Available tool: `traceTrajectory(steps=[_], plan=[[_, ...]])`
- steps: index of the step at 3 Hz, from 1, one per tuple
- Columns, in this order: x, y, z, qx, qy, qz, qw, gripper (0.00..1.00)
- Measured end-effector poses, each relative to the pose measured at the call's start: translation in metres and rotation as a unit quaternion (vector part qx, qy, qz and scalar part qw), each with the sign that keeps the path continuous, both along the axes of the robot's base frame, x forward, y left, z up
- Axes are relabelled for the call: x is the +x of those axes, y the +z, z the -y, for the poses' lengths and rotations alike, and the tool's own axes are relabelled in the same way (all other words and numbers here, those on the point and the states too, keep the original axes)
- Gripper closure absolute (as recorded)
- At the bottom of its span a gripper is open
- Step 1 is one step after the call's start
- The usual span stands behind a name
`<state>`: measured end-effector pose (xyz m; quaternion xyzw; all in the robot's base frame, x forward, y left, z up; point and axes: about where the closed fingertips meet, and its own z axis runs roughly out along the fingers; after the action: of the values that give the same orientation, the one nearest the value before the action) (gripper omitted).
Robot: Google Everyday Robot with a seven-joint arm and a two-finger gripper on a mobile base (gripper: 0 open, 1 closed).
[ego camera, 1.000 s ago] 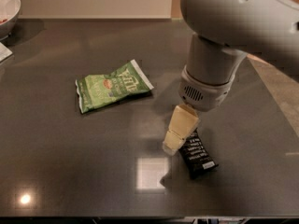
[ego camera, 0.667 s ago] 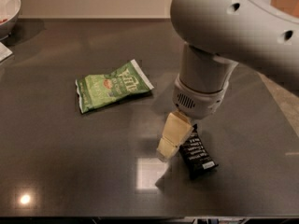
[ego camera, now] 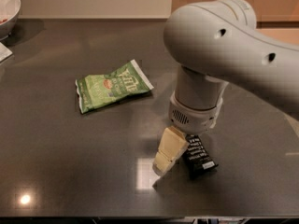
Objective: Pick rxbar chocolate
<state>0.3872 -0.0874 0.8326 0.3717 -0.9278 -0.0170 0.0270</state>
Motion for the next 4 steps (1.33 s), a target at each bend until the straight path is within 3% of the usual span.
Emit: traceTrajectory(steps=[2, 4], plan=[[-0.011, -0.011, 0.008, -0.031, -0.022, -0.01, 0.9992, 0.4], [-0.007, 0.002, 0.022, -0.046, -0.039, 0.006, 0.9982, 0.87]])
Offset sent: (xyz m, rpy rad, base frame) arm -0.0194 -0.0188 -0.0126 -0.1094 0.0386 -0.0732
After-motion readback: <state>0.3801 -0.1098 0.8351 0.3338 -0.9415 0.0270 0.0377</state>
